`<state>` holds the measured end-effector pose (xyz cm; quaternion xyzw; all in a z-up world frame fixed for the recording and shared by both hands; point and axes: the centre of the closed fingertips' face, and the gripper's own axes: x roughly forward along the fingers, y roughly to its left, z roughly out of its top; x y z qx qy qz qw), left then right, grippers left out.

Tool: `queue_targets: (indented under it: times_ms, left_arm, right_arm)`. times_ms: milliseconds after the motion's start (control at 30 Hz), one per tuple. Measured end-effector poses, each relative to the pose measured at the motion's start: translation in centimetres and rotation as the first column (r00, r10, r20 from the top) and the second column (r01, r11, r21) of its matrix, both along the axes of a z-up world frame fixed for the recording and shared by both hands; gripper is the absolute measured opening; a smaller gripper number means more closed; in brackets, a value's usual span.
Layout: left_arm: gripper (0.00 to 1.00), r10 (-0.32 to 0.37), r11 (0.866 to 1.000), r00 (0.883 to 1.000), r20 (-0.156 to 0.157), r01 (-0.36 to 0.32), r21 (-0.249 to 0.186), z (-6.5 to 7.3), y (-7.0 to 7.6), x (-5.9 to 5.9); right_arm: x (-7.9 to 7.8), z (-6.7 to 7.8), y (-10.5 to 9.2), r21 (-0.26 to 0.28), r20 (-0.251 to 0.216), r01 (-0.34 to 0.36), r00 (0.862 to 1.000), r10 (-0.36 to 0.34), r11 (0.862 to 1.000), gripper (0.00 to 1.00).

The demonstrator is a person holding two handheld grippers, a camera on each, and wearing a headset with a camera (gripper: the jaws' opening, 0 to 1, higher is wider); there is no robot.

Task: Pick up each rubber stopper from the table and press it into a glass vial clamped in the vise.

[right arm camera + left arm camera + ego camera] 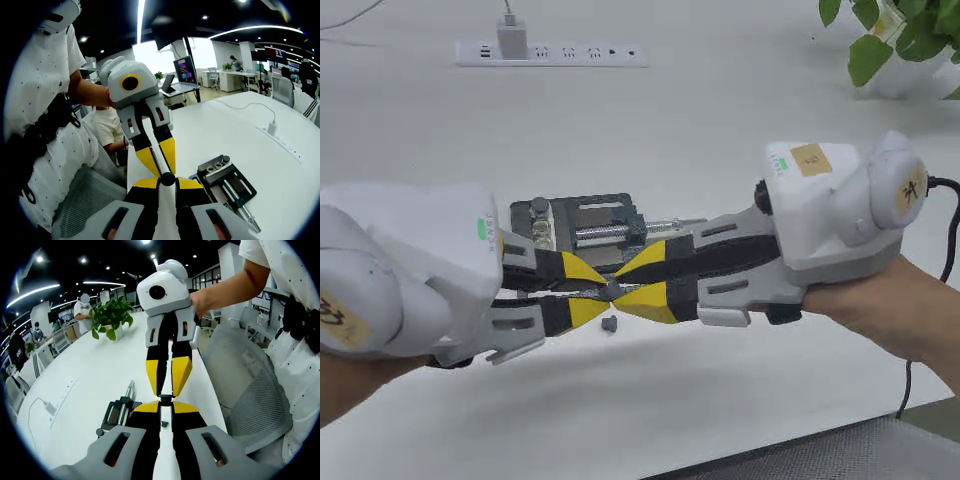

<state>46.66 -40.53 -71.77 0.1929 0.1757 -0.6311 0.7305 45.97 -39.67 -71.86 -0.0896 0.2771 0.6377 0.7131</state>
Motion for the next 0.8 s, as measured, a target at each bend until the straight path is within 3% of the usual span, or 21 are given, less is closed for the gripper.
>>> queue_targets:
  times_ms: [800]
  left_arm:
    - [0.04, -0.008, 1.000, 1.000, -0.008, 0.008, 0.002, -0.11, 0.05, -0.17]
  right_arm:
    - [-0.15, -0.04, 0.09, -0.001, 0.012, -0.012, 1.000, 0.012, 1.000, 0.07]
